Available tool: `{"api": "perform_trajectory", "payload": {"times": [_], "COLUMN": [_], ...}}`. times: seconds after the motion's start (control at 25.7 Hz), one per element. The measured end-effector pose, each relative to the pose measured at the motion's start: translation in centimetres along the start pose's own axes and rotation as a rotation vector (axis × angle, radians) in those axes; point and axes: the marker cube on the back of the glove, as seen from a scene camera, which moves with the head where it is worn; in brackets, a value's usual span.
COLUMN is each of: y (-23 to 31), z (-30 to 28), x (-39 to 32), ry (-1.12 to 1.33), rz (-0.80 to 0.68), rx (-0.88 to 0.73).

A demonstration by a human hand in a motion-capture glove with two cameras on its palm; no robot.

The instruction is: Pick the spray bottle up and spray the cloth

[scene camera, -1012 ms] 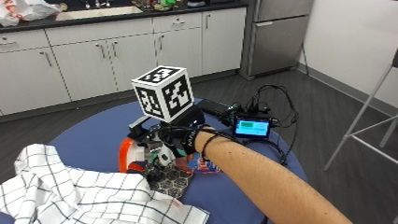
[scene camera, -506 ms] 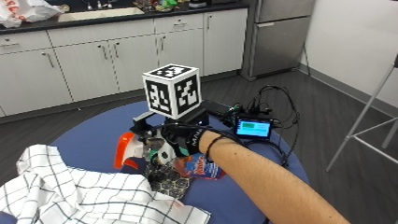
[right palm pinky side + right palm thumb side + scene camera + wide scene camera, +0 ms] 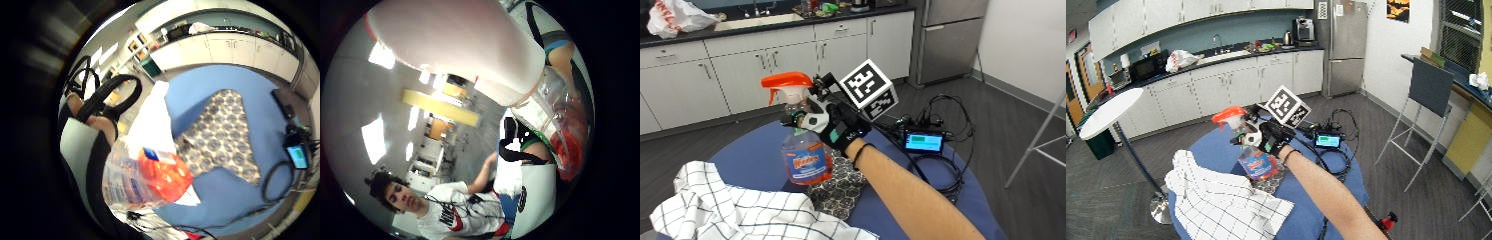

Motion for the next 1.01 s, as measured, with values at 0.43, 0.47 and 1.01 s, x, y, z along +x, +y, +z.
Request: {"api": "perform_trajectory", "payload": {"times": [0.43,0.47,1.01], "y": [-1.5,-1.2,0.4], "z": [8.5,9.1,9.6], "x": [8.0,8.7,11.2], "ry": [-0.072,-0.072,-0.114], "rz": [0.157,0.171,0.149], "rx": [0.039,0.033,0.027]}}
